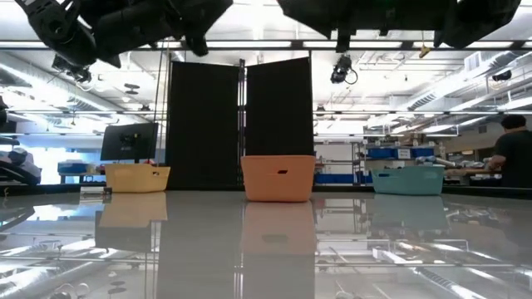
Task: Sort batteries
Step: Put the black-red battery into the yellow bin
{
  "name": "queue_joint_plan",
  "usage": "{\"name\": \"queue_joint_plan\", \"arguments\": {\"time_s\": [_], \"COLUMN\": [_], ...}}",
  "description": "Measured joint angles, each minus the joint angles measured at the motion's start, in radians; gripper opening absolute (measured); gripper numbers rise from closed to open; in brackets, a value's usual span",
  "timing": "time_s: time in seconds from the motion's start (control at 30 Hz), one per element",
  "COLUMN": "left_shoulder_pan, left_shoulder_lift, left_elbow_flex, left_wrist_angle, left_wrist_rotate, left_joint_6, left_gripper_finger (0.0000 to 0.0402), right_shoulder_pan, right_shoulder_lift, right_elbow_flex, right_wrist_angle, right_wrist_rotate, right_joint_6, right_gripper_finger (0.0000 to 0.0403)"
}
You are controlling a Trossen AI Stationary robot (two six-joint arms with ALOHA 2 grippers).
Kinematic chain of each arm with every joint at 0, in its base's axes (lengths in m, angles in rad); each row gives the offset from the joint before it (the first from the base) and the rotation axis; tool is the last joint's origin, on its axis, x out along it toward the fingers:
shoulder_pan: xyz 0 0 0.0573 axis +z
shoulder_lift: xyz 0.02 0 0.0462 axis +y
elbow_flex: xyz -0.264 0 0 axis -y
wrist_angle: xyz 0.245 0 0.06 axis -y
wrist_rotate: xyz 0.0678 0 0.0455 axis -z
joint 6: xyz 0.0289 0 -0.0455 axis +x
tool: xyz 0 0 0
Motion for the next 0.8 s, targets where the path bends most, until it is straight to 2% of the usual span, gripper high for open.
{"name": "queue_joint_plan", "arguments": {"time_s": [0.2,0.47,0.8], "left_shoulder_pan": [0.0,-0.032,-0.032], "left_shoulder_lift": [0.062,0.225,0.285], "left_elbow_flex": [0.064,0.215,0.324], "left_wrist_angle": [-0.016,-0.018,-0.025], "left_wrist_rotate": [0.024,0.126,0.144], "left_joint_6": [0.014,0.037,0.037], "left_gripper_finger": [0.0136,0.0164,0.0166], "right_shoulder_pan": [0.0,0.0,0.001], "right_shoulder_lift": [0.0,0.0,0.0], "right_elbow_flex": [0.0,0.0,0.0], "right_wrist_angle": [0.032,0.047,0.048], "right_wrist_rotate": [-0.054,-0.069,-0.07], "right_joint_6": [-0.032,-0.053,-0.066], "right_gripper_finger": [0.0057,0.0057,0.0057]}}
